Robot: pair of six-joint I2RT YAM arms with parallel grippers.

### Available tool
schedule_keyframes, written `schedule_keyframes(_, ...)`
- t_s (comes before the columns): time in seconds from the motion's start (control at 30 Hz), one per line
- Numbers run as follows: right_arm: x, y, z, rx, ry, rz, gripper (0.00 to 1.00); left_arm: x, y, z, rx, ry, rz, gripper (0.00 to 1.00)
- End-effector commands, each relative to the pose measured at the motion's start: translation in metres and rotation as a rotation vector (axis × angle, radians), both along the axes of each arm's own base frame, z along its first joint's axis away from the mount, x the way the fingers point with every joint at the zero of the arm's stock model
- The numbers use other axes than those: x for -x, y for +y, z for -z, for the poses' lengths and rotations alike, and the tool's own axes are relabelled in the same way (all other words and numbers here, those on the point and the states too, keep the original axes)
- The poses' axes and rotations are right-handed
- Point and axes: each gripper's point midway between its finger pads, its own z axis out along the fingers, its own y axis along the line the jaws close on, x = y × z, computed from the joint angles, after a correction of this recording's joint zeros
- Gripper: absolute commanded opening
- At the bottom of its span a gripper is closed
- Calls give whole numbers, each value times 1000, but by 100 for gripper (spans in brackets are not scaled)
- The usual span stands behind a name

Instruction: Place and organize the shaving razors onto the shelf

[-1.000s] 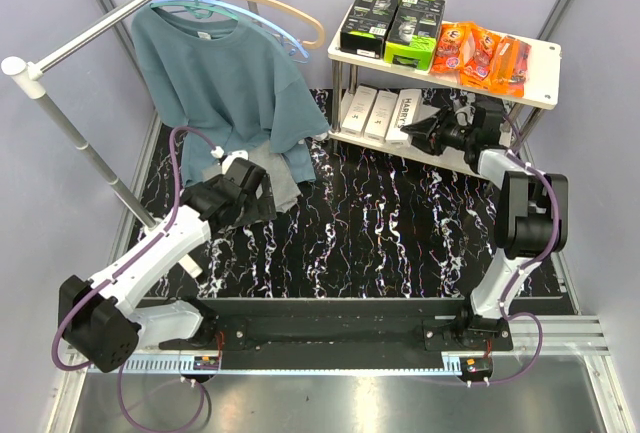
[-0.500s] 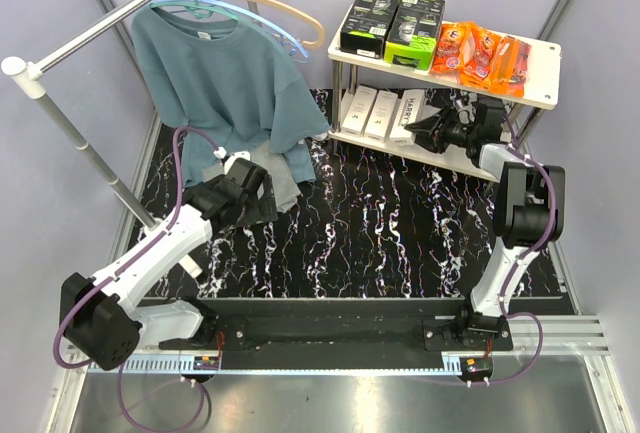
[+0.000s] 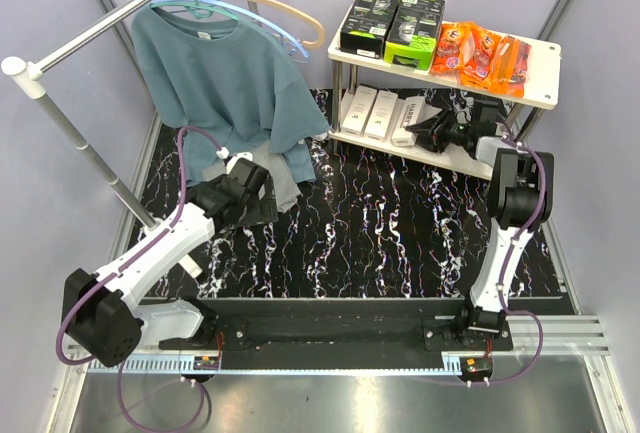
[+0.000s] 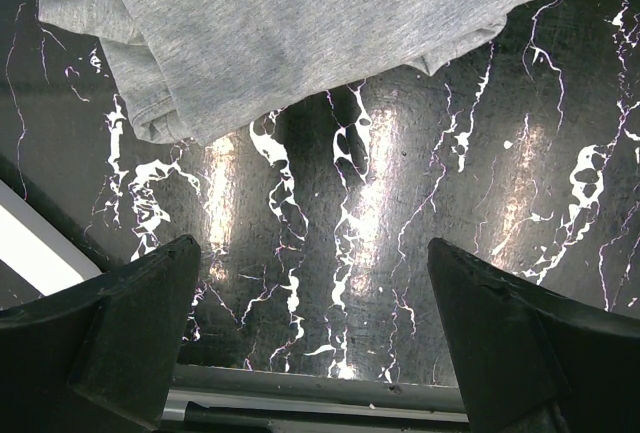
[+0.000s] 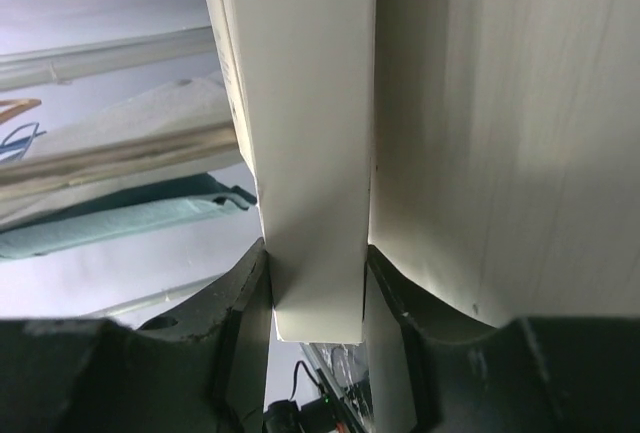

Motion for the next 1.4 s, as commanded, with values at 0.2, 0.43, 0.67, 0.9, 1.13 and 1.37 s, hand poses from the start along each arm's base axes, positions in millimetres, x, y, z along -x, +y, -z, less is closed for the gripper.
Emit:
schedule_keyframes(0.2, -18, -6, 6, 83, 20, 6, 33, -5, -2, 1, -3, -18, 8, 99)
schedule_keyframes(0.43, -15, 15, 17, 92, 40, -41, 34, -5, -2, 3, -7, -12, 8, 99)
schedule_keyframes(0.67, -13, 29, 28, 103, 63, -79, 41, -5, -2, 3, -7, -12, 9, 99)
schedule_keyframes(0.9, -9, 23, 31, 162, 76, -41, 59, -4, -2, 5, -8, -7, 10, 99)
schedule_keyframes(1.13, -4, 15, 31, 224, 94, -7, 81, -3, -2, 5, -1, -7, 7, 99)
schedule_keyframes(1.37, 0, -7, 31, 358, 135, 96, 94, -3, -3, 4, 1, -9, 6, 99)
